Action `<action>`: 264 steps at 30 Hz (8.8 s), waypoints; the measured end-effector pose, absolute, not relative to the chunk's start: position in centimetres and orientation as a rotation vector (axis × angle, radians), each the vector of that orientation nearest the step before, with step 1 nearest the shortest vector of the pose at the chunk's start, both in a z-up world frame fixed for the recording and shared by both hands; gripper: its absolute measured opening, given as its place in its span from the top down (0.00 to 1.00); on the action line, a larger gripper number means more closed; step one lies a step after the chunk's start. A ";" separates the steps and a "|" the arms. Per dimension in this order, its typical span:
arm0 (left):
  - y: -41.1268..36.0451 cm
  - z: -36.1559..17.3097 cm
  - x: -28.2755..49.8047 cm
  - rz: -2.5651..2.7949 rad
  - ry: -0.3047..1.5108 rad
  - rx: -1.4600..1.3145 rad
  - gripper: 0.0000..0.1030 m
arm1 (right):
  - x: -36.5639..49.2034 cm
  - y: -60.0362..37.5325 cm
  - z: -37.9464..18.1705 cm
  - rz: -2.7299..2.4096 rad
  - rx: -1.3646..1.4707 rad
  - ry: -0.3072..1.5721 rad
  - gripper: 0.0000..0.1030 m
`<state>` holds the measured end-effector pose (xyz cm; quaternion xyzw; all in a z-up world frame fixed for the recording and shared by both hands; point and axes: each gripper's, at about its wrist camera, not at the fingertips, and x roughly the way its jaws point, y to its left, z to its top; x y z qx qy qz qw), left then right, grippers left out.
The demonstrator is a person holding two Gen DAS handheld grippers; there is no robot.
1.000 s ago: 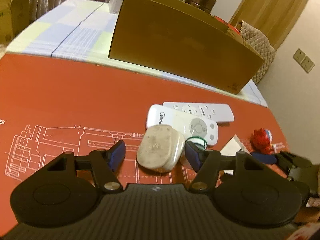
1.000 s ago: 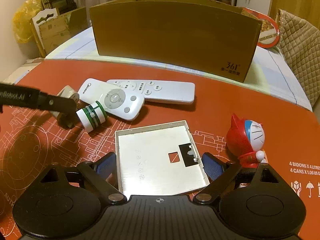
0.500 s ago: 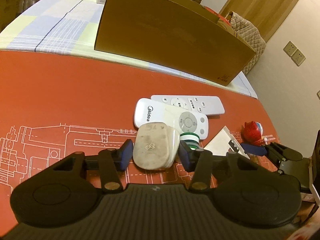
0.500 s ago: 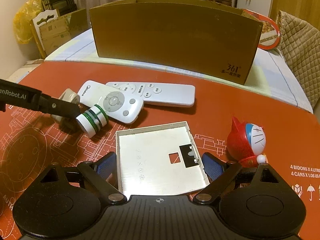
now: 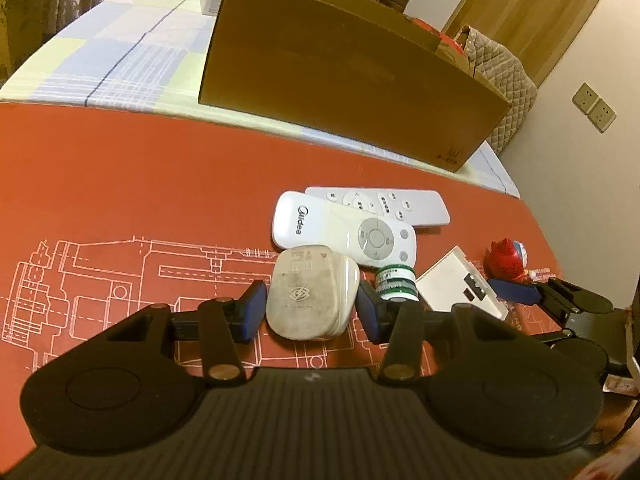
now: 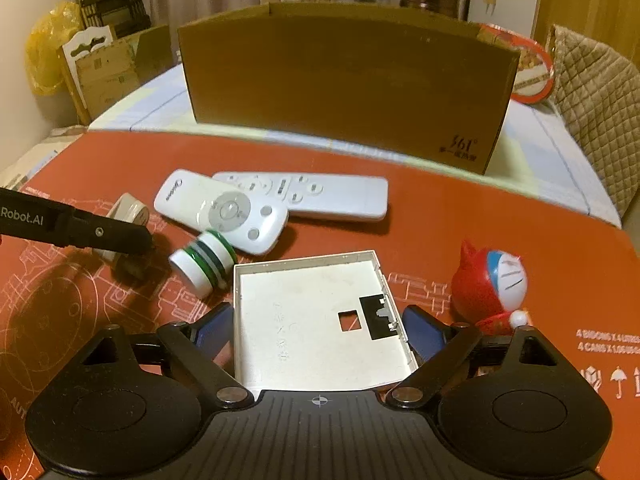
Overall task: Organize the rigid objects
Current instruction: 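Grasp the beige plug with the left gripper while the right grasps the white switch plate, then carry the plug and switch plate over the cardboard box, then open both grippers to drop the plug and plate into the box, then withdraw both tools from the box back toward the mat, then grasp the green-and-white spool with the right gripper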
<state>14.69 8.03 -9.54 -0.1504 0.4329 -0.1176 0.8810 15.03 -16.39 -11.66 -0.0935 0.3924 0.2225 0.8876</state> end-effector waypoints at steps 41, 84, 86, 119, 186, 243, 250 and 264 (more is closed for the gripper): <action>7.1 0.0 19.8 -0.196 0.745 -0.211 0.58 | 20.2 -16.5 -0.7 0.419 -0.090 0.506 0.15; 4.3 2.8 35.3 -0.185 0.747 -0.066 0.58 | 32.7 -18.1 0.0 0.301 0.044 0.512 0.15; 4.3 2.6 35.6 -0.184 0.753 -0.062 0.58 | 32.8 -18.2 -0.1 0.299 0.048 0.513 0.15; 4.6 1.9 36.2 -0.164 0.721 -0.054 0.47 | 33.5 -18.6 -0.7 0.290 0.066 0.521 0.15; 6.4 2.7 20.3 -0.123 0.702 -0.134 0.44 | 17.5 -20.6 -0.8 0.282 0.127 0.474 0.13; 3.9 -5.7 16.5 -0.829 0.857 0.726 0.41 | 15.2 -10.9 -9.9 1.080 -0.751 0.729 0.40; 3.8 -6.9 17.5 -0.869 0.864 0.776 0.40 | 16.7 -9.4 -10.9 1.120 -0.786 0.765 0.47; 3.5 -7.0 18.6 -0.885 0.831 0.750 0.38 | 16.9 -8.7 -11.6 1.114 -0.780 0.813 0.71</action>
